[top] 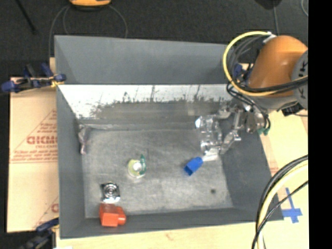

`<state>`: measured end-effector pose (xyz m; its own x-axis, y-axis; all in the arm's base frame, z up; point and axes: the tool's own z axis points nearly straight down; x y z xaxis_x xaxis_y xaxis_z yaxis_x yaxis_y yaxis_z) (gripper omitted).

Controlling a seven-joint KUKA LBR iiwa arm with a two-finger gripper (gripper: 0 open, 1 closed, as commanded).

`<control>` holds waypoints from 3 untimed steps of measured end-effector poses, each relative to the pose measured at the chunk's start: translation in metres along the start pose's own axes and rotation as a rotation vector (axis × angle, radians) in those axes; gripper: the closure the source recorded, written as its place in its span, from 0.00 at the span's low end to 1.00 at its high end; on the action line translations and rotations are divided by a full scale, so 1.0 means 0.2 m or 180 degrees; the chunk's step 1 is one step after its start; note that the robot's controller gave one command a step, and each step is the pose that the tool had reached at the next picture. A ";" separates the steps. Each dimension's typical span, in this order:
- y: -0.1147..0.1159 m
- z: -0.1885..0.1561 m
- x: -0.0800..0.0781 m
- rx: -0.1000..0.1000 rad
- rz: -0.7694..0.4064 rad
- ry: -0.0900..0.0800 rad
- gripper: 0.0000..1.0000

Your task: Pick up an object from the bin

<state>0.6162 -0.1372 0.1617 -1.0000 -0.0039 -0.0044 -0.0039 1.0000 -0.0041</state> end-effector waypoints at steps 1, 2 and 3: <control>0.18 0.26 -0.01 -0.0022 -0.0252 -0.0011 0.00; 0.42 0.40 0.08 -0.0009 0.0218 -0.0010 0.00; 0.43 0.35 0.61 -0.0008 -0.0239 0.0023 0.00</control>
Offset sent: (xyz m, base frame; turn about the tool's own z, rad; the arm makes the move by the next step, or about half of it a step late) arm 0.0012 0.0552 -0.0881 -0.1114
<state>0.4942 -0.0523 0.0910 -0.9969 -0.0788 0.0030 -0.0788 0.9969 -0.0016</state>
